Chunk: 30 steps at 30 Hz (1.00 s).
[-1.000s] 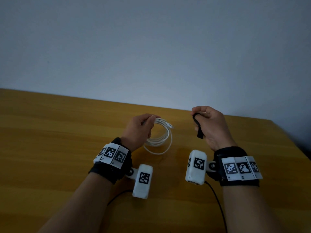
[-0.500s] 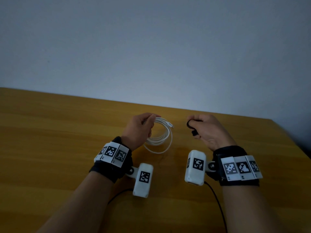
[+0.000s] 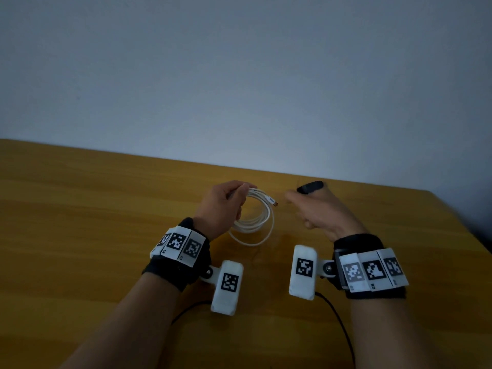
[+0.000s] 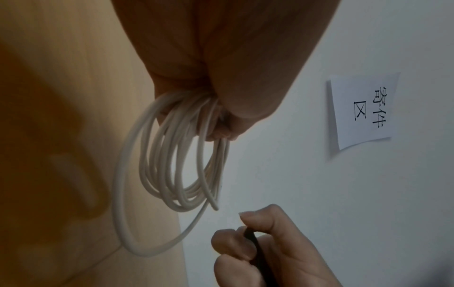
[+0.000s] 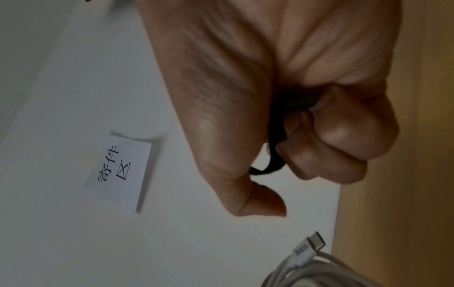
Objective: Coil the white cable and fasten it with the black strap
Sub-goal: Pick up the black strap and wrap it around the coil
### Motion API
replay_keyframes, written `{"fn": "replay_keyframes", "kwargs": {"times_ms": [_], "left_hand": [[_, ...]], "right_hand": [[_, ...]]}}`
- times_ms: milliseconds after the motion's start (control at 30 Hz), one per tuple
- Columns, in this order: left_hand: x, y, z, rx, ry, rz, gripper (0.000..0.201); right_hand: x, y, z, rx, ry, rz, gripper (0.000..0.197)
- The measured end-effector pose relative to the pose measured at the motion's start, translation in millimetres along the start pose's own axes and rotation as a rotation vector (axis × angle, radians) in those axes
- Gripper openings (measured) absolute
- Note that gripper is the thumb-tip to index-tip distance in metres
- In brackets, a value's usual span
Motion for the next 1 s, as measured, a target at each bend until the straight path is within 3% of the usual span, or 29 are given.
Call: {"fn": "replay_keyframes", "kwargs": {"times_ms": [267,400,600,667,733,1000], "left_hand": [[-1,0,-1,0.002,0.002,-0.005,0.024],[-1,0,-1,0.003,-0.002,-0.003,0.025],[-1,0,0,-0.005,-0.011,0.003,0.026],[-1,0,1,-0.007,-0.009,0.0,0.026],[-1,0,1,-0.009,-0.005,0.001,0.026],[-2,1,0,-0.018,0.004,-0.002,0.026]], "right_hand": [[-11,8,26,-0.243,0.053,-0.114,0.004],[-19,9,32,-0.356,0.03,-0.217,0.009],[-21,9,30,-0.352,0.092,-0.237,0.027],[-20,10,30,-0.336,0.096,-0.228,0.023],[-18,11,30,-0.319,0.05,-0.205,0.007],[-14,12,28,-0.211,-0.085,-0.152,0.026]]}}
Point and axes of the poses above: each hand's wrist, its own y-axis away from the middle knuckle, its own x-axis out of the palm, z = x × y, the point moved 9 cm from there along -y, towards the middle knuckle, and after that the axes turned 4 degrees about -x, right-handed, at the moved point
